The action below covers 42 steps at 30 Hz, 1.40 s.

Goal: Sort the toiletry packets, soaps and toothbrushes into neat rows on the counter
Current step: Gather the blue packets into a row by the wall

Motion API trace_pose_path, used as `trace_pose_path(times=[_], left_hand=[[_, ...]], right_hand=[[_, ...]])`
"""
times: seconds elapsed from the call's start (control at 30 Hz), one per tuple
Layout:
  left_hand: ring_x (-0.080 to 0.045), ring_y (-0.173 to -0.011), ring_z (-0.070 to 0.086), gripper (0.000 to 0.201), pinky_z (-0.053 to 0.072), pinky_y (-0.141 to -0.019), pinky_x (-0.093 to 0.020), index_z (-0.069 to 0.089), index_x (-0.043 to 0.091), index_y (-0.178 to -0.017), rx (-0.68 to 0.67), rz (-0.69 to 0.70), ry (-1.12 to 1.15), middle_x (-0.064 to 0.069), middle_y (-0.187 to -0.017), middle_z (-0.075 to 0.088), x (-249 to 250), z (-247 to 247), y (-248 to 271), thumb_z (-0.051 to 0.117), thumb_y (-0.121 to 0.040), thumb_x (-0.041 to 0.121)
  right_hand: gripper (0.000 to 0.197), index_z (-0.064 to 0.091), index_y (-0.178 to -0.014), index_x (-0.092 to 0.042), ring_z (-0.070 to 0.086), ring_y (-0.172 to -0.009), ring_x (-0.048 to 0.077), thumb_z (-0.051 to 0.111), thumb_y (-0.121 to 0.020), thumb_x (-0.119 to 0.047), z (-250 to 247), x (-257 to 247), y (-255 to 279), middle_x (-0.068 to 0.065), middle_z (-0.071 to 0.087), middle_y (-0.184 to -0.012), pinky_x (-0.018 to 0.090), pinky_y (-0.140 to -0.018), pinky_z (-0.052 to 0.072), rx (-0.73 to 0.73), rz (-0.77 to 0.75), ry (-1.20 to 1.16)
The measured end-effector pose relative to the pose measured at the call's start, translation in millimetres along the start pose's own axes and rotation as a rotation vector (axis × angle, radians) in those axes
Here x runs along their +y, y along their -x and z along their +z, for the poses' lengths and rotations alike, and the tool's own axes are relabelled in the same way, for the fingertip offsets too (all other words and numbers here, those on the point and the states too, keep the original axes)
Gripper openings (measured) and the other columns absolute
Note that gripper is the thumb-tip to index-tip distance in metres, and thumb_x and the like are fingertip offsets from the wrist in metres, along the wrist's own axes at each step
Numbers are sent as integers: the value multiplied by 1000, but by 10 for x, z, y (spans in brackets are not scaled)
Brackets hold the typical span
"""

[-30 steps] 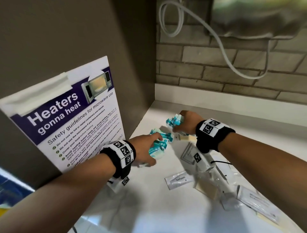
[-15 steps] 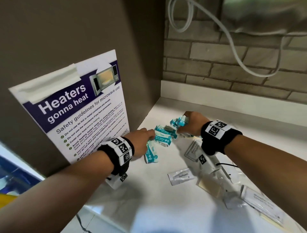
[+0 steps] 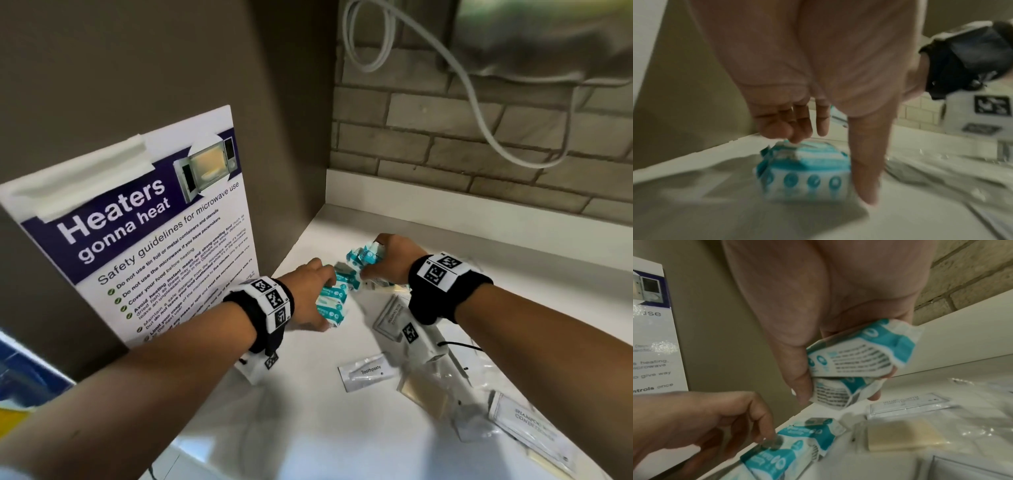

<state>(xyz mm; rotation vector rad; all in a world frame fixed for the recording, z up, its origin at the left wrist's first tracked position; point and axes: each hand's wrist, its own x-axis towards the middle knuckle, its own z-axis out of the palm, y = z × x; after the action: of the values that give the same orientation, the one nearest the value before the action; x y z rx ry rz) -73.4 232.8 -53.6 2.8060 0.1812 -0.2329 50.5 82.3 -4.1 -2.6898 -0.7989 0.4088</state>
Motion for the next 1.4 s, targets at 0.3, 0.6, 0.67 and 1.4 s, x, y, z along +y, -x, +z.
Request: trace_pose_path(times=[0.3,0.6,0.67,1.4], left_hand=[[-23,-141,27,82,23,-113,-34,27,27,-151,-191,14,-115,-3,-158,24,93,-196,-382,63,-83,55],[-19,-134,41,58,28,-111,-24,54,18,-136,-139,1,1,-3,-147,41,-136,-205,-277,68,-85,41],[-21,-119,53,30,38,-102,-24,64,15,-116,15,-50,78,-3,-131,50,-178,-233,-328,65,-87,24],[-14,-149,12,52,14,-118,-30,23,34,-152,-190,-93,-60,7,-163,2,-106,-227,-459,36,-102,40]], right_hand=[[73,53,-131,-14,56,-93,22,79,-70,-45,-56,59,-290,5,63,-110,28,-76,43,-6,48,-20],[78,48,-137,-13,56,-120,26,79,-73,-44,107,-251,-734,7,59,-131,29,-94,44,-104,13,41],[54,62,-113,-16,61,-104,26,80,-71,-43,199,-326,-821,5,66,-108,28,-81,46,-150,-6,67],[48,54,-126,-11,60,-113,27,73,-84,-26,243,-128,-1312,11,64,-125,29,-97,45,-184,-86,-48]])
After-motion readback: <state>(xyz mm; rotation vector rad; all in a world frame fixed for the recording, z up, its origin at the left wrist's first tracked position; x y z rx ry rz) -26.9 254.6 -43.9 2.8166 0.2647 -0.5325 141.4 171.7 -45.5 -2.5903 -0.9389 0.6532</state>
